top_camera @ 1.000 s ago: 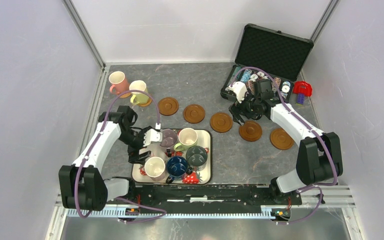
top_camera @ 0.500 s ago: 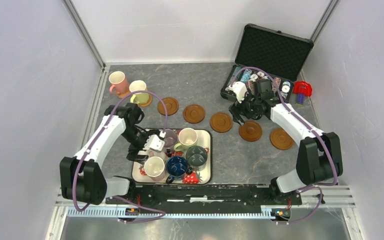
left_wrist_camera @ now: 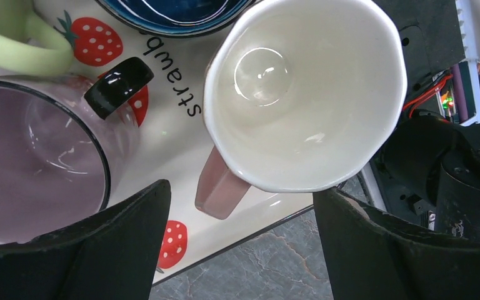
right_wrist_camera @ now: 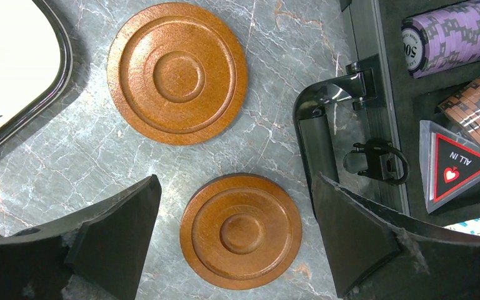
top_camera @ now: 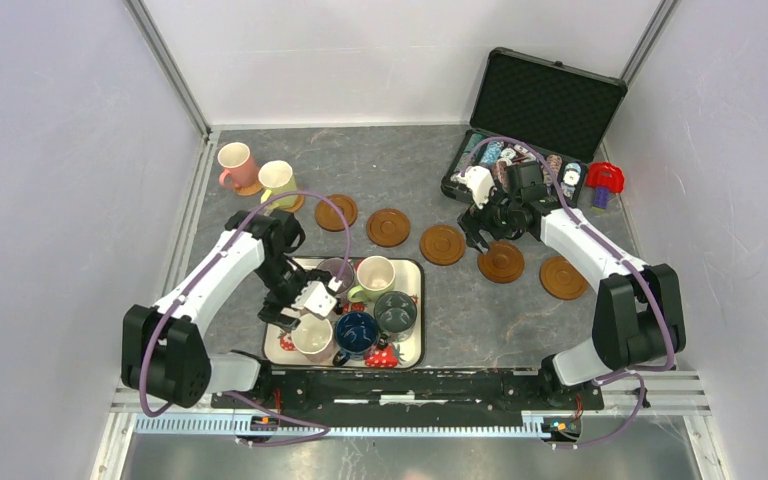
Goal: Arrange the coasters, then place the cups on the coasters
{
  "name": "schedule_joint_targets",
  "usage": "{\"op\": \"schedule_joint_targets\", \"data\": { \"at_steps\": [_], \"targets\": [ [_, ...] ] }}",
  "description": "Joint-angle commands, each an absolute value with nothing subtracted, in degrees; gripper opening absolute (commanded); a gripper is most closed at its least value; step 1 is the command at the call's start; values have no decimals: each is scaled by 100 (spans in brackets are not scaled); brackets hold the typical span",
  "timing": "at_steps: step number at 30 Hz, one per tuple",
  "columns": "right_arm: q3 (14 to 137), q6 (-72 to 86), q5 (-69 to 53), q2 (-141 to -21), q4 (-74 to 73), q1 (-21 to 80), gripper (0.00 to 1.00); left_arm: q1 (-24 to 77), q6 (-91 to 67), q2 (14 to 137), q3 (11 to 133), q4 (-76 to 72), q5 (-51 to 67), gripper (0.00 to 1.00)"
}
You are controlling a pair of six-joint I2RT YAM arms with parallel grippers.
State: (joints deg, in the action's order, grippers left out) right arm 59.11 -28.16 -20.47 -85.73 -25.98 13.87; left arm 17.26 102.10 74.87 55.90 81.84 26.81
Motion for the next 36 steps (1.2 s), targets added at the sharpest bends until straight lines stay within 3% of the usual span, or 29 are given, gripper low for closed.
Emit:
{"op": "schedule_joint_targets", "data": {
  "at_steps": [1,22,36],
  "targets": [
    [5929,-2808,-2075,-8429,-2478,1396,98,1867,10520,7570,5630,8263,2743,89],
    [5900,-2777,-2097,-8453,-2448,1404,98,1885,9934,7068,5006,8151,2764,51],
    [5941,-2849,-2103,-8456,-2558,1403,98,1567,9149,6744,4542,7165,3160,35]
  ]
}}
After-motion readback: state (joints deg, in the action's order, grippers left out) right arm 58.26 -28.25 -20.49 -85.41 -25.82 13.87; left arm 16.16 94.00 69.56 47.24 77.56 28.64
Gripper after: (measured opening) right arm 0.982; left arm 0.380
